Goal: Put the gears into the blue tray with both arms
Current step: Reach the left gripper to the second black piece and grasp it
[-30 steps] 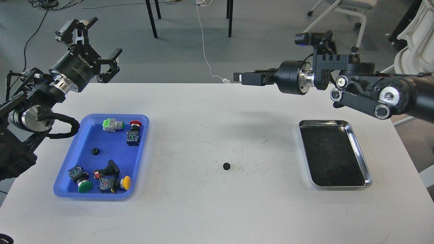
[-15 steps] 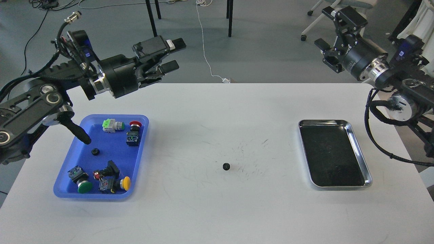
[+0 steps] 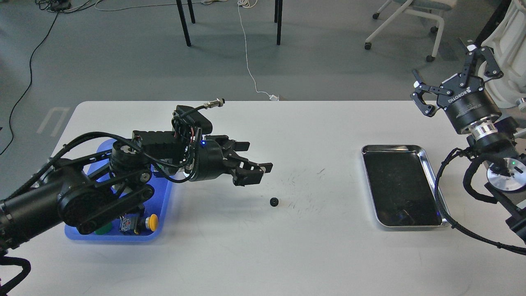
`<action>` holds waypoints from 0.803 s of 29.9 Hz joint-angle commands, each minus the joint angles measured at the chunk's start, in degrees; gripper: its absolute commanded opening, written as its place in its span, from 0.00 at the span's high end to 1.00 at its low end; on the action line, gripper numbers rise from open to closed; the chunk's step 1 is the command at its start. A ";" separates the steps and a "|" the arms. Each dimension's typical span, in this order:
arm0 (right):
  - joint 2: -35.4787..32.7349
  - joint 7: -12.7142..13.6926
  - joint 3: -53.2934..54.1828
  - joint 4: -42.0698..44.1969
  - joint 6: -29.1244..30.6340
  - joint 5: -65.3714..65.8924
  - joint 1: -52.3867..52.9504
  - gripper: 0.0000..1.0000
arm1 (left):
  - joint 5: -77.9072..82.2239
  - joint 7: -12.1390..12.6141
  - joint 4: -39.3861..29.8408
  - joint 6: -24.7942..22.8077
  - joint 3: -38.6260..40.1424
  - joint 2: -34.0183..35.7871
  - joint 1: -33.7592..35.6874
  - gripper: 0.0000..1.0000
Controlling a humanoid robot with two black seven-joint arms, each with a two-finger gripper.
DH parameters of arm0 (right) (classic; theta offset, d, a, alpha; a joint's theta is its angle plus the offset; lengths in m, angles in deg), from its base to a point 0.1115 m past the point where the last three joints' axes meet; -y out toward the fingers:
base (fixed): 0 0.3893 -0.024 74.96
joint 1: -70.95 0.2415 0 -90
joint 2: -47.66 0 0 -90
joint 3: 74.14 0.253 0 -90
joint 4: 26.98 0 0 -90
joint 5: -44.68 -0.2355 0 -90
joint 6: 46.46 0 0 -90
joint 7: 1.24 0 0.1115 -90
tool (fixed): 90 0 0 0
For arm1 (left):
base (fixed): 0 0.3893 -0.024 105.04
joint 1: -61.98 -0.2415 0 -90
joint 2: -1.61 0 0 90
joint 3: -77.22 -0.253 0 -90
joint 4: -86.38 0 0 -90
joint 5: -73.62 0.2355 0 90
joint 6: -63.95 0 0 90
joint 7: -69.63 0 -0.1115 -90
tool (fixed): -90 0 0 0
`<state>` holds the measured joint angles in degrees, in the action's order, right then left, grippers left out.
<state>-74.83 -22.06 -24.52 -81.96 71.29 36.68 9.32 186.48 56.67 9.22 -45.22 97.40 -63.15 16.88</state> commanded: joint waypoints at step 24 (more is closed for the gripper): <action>0.06 -0.09 5.31 -0.31 0.24 -2.02 -9.03 0.01 | 12.13 5.93 6.75 1.86 -7.18 -10.55 -3.42 0.47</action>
<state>-74.40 -22.16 -19.15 -82.32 71.54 34.62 0.13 198.63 61.95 15.50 -43.53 90.29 -72.73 14.06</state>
